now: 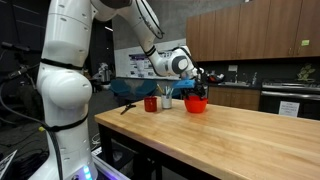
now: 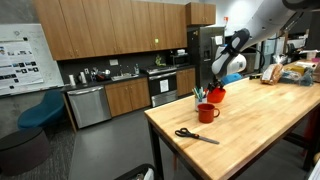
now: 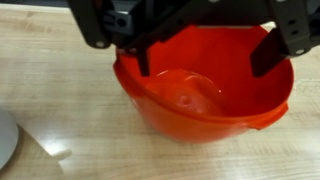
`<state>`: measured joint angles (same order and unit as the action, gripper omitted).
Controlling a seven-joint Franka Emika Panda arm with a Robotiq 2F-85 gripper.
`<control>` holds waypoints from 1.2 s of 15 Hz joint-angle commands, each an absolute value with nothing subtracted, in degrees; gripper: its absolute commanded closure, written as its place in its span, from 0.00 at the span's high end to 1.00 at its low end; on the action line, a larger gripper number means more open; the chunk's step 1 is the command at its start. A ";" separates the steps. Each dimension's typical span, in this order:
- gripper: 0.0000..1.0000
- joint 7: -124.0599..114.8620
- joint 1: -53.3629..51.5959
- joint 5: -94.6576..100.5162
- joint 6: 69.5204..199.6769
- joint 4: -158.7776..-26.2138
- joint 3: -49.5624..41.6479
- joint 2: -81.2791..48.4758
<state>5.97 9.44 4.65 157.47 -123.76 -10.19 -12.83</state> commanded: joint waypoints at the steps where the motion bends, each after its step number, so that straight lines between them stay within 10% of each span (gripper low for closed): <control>1: 1.00 5.68 10.24 4.41 154.23 -124.02 -10.37 -11.93; 18: 1.00 12.05 11.36 3.80 140.54 -144.60 -11.16 9.03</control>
<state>9.97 11.81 4.56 141.97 -139.94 -11.02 3.46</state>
